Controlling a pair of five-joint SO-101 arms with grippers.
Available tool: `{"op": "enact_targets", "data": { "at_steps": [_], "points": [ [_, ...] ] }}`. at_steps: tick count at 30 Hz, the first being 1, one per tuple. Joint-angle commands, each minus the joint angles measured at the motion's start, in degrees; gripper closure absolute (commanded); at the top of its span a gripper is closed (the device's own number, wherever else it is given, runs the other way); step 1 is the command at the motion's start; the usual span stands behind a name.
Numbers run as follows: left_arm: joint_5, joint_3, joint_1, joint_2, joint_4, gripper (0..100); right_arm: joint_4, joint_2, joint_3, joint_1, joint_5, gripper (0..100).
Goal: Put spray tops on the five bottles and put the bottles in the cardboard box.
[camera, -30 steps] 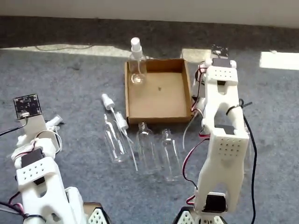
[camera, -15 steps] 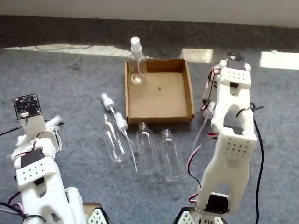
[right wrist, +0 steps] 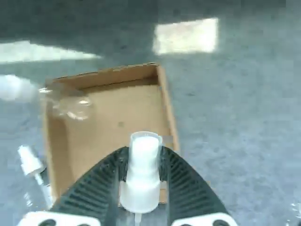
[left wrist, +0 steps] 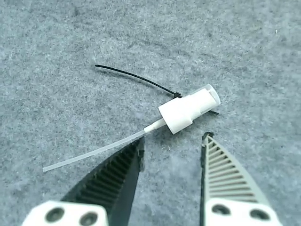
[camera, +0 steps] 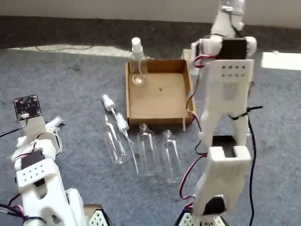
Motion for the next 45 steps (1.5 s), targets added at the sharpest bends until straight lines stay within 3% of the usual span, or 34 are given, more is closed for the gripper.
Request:
{"op": "enact_targets", "data": {
  "at_steps": [1,5,9,15,21,29,35,40,43,45],
  "points": [
    [-0.35,-3.91,-7.25,-0.75,-2.90,81,1.01,-5.23,1.63,-16.13,-0.35,99.1],
    [-5.27,-9.10,-16.13,-0.75,-2.99,81,-0.92,-5.05,5.58,-30.11,-0.35,99.1],
    [-7.65,-13.58,-22.46,-0.75,-2.99,81,-8.40,-5.05,11.38,-37.32,-0.35,99.1],
    [-10.55,-13.23,-26.24,-0.75,-7.47,81,-19.91,-5.05,22.99,-40.92,-0.35,98.6],
    [-14.68,-8.13,-24.22,-0.75,-9.67,81,-25.54,-5.05,28.79,-42.24,-0.44,98.2],
    [-15.30,-3.21,-22.02,-1.10,-9.49,81,-23.96,-5.05,29.41,-42.68,-0.44,80.0],
    [-15.38,1.63,-17.89,-1.10,-9.67,81,-21.93,-5.49,29.14,-42.07,-0.18,79.5],
    [-15.38,2.51,-14.29,-0.84,-8.70,81,-7.60,-6.29,26.59,-36.00,0.00,79.5],
    [-15.30,-0.13,-12.35,-0.75,-2.99,81,1.01,-7.96,22.81,-28.88,2.73,79.5],
    [-15.03,-3.56,-10.95,-0.75,2.73,81,1.27,-10.59,22.29,-22.46,5.89,79.5]
  ]
}}
